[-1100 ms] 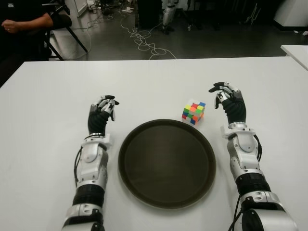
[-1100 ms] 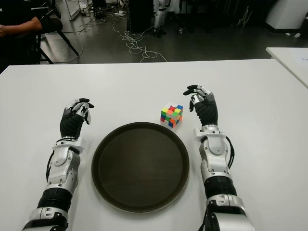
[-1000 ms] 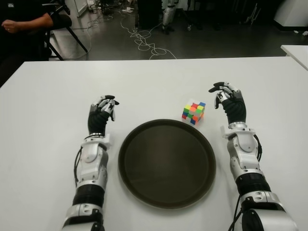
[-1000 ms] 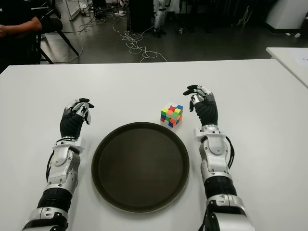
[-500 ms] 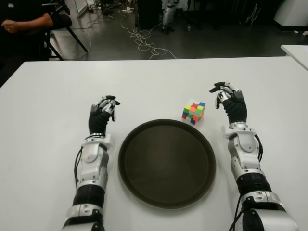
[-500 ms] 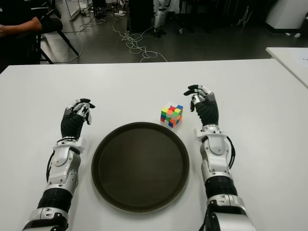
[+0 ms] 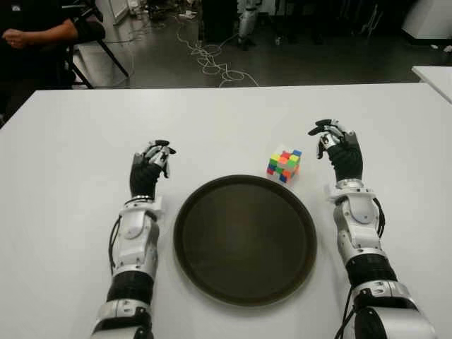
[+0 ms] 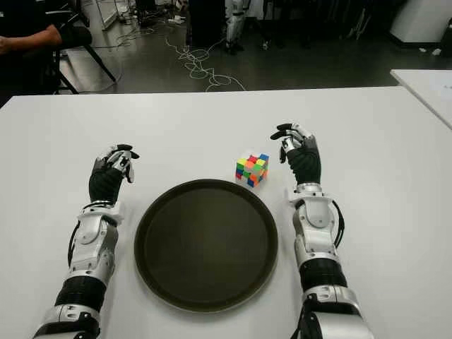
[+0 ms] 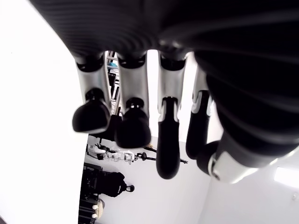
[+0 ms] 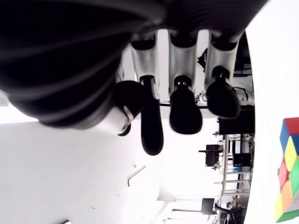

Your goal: Pick up the Rubik's Cube and put it in the plate

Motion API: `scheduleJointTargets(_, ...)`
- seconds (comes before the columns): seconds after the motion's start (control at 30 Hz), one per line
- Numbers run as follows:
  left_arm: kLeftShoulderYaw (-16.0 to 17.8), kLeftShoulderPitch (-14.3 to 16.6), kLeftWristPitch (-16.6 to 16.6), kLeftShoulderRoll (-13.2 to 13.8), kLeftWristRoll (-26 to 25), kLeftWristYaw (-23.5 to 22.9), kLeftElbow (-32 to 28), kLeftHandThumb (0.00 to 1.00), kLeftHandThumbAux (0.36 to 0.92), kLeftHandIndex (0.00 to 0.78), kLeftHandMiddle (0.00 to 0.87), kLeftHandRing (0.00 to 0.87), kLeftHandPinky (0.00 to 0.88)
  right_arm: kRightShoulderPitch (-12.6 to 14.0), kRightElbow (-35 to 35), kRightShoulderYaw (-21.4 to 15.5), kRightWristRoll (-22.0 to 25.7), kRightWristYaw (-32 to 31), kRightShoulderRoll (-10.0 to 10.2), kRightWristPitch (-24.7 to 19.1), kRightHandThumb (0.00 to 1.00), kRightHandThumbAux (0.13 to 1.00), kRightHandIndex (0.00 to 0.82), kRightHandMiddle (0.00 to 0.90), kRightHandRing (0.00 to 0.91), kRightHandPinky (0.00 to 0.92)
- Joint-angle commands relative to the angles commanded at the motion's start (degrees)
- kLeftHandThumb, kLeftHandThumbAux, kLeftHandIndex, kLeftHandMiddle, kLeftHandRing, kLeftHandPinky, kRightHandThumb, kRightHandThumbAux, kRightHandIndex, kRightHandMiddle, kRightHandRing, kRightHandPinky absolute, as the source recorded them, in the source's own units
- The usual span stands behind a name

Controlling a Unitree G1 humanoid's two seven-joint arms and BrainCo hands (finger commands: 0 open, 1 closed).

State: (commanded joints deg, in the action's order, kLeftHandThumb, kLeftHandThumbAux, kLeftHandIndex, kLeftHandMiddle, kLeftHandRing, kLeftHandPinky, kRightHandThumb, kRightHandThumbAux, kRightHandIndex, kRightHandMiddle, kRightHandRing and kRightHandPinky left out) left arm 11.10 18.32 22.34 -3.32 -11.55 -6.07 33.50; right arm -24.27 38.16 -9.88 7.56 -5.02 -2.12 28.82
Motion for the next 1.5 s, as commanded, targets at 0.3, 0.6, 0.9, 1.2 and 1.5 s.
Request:
scheduleJointTargets(0.3,-0.1,0.0,-0.5,0.1,0.5,0.5,-0.1,0.857,0.66,0.423,0.54,0.801,0.811,-0.1,0.0,0.7,-1.7,0.6,-0.8,-0.7,0.847,0.681,0.419,0.502,0.743,0.774)
scheduleJointTargets(0.6,0.1,0.2,-0.2,0.5,0.6,0.4,0.6,0.859,0.658,0.427,0.537,0.801,0.814,-0.1,-0.3,1.0,-1.8,0.7,-0.7,-1.7,0.849,0.68,0.421,0.504,0.738,0.772)
scheduleJointTargets(0.9,0.0,0.1,-0.9,0.8,0.4,-0.2,-0.1,0.858,0.659,0.425,0.534,0.79,0.809,-2.5,0.2,1.9,-5.7,4.0,-2.6,-6.0,0.84,0.683,0.41,0.535,0.658,0.67)
scheduleJointTargets(1.2,0.3,0.1,-1.5,1.4,-0.2,-1.0,-0.1,0.857,0.66,0.422,0.534,0.789,0.806,-3.8,-3.3,4.3,-10.0,6.4,-4.1,-8.6,0.713,0.728,0.393,0.329,0.32,0.338)
scheduleJointTargets(1.5,0.3,-0.3,-1.4,1.4,-0.8,-1.4,-0.6,0.855,0.662,0.419,0.535,0.793,0.805,-8.7,-2.1,12.3,-24.8,13.3,-7.4,-7.8,0.034,0.798,0.08,0.129,0.12,0.083)
